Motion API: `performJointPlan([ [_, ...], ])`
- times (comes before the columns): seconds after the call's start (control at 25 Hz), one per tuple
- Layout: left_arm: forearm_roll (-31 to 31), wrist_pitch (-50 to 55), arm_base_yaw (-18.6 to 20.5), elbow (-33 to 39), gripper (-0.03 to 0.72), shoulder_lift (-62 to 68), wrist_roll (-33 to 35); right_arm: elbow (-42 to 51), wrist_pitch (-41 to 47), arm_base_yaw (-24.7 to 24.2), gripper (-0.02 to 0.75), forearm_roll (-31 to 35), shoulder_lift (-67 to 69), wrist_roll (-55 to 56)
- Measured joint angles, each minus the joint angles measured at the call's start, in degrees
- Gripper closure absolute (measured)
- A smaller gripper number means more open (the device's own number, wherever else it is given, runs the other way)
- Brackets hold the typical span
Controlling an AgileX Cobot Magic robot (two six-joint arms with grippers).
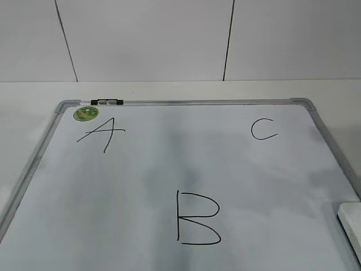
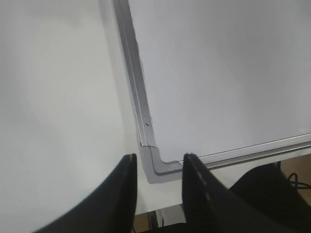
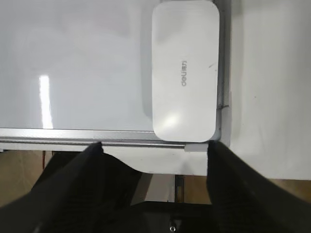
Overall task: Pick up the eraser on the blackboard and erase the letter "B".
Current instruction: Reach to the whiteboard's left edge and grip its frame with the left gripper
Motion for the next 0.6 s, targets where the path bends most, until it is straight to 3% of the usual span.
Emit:
performJointPlan([
  [0.36,-0.3,-0.4,0.0,-3.1,0.451,13.8,0.1,-10.5,-1.4,-0.5,0.22,2.8,19.2,-3.5],
  [0.6,0.3,-5.2,0.0,-3.2,0.449,15.3,0.3,-11.5,-1.6,-8.3,0.22,5.6,23.9,-6.7],
])
